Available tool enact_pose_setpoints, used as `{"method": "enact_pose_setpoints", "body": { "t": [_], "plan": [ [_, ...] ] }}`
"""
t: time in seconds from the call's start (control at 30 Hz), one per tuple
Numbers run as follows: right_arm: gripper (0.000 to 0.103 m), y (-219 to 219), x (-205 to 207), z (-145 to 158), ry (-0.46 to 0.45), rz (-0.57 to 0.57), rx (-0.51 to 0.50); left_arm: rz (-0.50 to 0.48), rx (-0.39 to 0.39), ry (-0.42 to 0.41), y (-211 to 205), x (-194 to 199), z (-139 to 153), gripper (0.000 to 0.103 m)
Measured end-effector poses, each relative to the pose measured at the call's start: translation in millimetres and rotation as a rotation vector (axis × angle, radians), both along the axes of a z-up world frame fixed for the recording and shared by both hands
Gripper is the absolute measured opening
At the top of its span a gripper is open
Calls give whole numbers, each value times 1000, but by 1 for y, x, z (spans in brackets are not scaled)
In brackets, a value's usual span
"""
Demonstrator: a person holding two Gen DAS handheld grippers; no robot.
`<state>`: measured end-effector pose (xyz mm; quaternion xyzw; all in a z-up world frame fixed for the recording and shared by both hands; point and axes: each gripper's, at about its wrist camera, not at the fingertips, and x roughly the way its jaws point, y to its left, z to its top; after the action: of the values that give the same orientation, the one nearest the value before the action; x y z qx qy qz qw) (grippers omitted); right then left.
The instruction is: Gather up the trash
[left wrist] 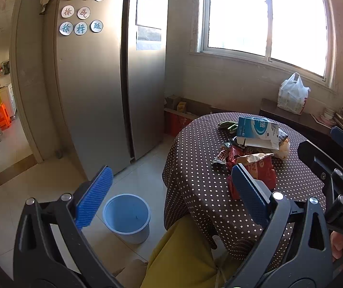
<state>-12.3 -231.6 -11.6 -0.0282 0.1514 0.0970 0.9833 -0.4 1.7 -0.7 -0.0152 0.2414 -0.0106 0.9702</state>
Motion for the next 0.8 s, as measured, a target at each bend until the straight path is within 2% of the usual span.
{"method": "enact_pose_setpoints", "body": {
  "t": [0.8],
  "plan": [
    [99,3,3,-3,15,9,1,1,-6,9,2,0,-5,97]
  ]
}}
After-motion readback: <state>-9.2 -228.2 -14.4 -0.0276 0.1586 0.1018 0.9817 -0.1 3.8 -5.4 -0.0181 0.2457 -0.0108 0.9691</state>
